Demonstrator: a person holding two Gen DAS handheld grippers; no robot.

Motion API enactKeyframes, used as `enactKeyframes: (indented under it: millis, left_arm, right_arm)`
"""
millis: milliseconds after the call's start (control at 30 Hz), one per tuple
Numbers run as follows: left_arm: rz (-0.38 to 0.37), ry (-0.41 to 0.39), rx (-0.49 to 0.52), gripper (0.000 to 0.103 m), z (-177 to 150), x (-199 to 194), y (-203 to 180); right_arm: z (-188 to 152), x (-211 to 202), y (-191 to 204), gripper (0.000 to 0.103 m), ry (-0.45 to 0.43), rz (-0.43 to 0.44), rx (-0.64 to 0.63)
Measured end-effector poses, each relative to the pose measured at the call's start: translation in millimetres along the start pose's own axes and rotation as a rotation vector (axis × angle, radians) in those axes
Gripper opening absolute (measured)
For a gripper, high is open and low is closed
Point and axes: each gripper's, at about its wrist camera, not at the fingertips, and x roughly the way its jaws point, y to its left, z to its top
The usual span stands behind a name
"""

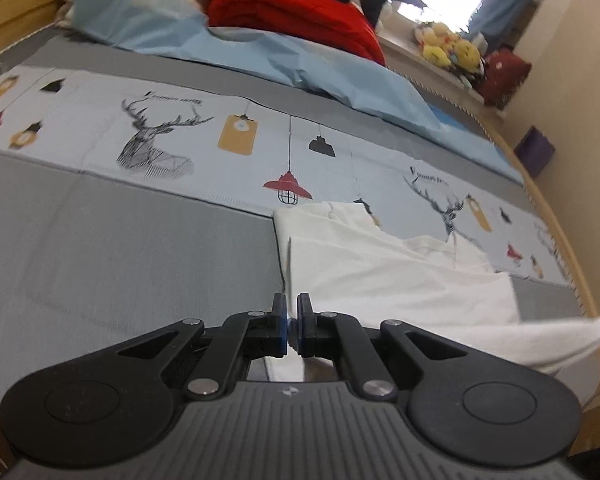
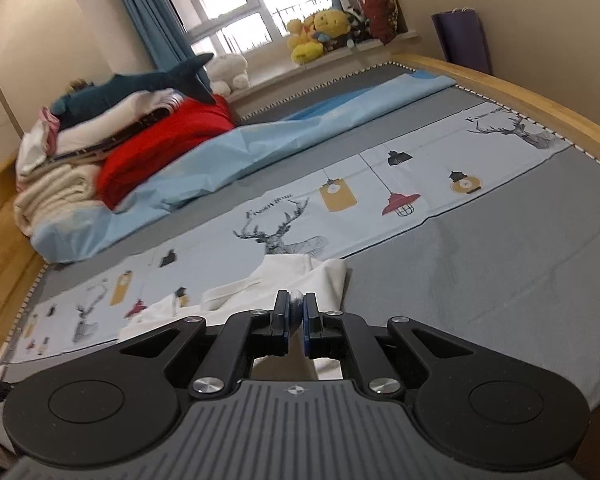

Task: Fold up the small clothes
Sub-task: 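Lift the hem with both grippers, fold it toward the collar, open both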

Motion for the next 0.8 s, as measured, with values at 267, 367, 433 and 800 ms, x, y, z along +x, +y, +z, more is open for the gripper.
enactKeyframes:
  millis: [267, 367, 433, 800]
  left_arm:
    - [0.010, 0.101, -0.042, 0.004, 7.0, 65.1, 9.4]
    - [0.037, 0.106, 0.010, 0.004, 12.4, 79.4, 1.6]
    - [0.039, 0.092, -0.021, 0.004, 20.2, 86.3, 3.1]
    - [0.064, 0.118, -0.062, 0.009, 28.0, 90.2, 6.2]
  right_arm:
    - [-18.5, 81.3, -11.7, 0.005, 0.124, -0.121, 0.015]
    - [-10.3, 91.7, -5.7, 0.005, 0.101, -0.126, -0.005]
    - [-5.9, 100.1, -1.2, 0.005, 0.090, -0.142, -0.038]
    - [-5.2, 108.4, -26.8, 0.015, 0.078, -0.194, 0.003]
